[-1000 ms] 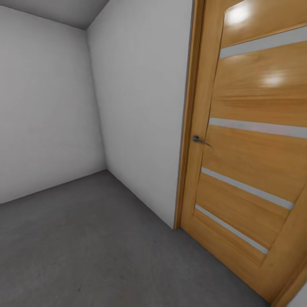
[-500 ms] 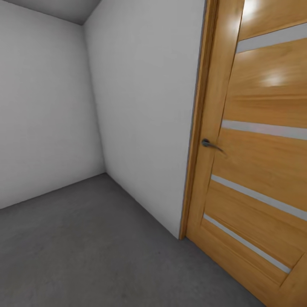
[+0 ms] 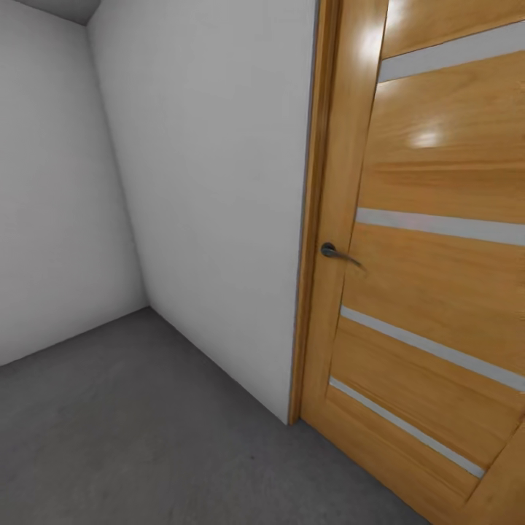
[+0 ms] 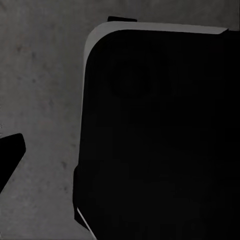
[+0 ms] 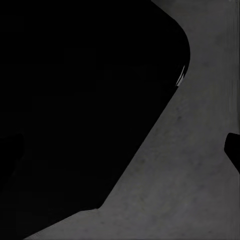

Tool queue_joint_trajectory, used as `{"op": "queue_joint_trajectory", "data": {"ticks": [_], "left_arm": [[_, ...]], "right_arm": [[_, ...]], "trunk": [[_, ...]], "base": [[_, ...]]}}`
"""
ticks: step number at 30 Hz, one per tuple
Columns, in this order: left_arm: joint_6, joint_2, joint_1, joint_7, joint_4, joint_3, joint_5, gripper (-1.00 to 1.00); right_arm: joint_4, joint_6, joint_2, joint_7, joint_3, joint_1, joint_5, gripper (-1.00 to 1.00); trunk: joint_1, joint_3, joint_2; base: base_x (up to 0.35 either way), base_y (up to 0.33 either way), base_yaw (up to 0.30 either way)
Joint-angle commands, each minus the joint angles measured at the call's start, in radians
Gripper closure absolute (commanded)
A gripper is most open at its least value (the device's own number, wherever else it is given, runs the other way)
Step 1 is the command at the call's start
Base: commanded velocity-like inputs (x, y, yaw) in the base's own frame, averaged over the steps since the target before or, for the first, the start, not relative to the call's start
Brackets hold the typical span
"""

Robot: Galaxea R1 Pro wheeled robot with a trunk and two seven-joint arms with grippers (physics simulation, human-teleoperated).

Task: Move the two storage containers from the living room to the garage. In the garage, place one container on the floor and stack the other container on top of it (either order is fine).

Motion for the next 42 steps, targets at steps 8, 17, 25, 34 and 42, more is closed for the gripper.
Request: {"op": "queue_joint_trajectory", "data": {"ticks": [8,17,25,34,42], "left_arm": [[-0.037,-0.001,0.0,0.0,0.0,0.0,0.008,-1.0],[-0.04,-0.001,0.0,0.0,0.0,0.0,0.008,-1.0],[-0.04,-0.001,0.0,0.001,0.0,0.0,0.008,-1.0],[-0.04,-0.002,0.0,0.002,0.0,0.0,0.008,-1.0],[-0.04,-0.002,0.0,0.002,0.0,0.001,0.008,-1.0]], "right_arm": [[0.0,-0.003,0.0,0.0,0.004,0.0,-0.004,-1.0],[0.0,-0.003,0.0,0.0,0.004,0.0,-0.004,-1.0],[0.0,-0.003,0.0,0.0,0.004,0.0,-0.004,-1.0],[0.0,-0.003,0.0,0.0,0.004,0.0,-0.002,-1.0],[0.0,-0.003,0.0,0.0,0.005,0.0,-0.003,-1.0]], "trunk": [[0.001,-0.001,0.0],[0.001,-0.001,0.0],[0.001,-0.001,0.0],[0.001,-0.001,0.0],[0.001,-0.001,0.0]], "base": [[0.053,0.0,-0.241],[0.002,0.0,-0.241],[0.0,0.0,-0.241],[0.0,0.0,-0.241],[0.001,0.0,-0.241]]}}
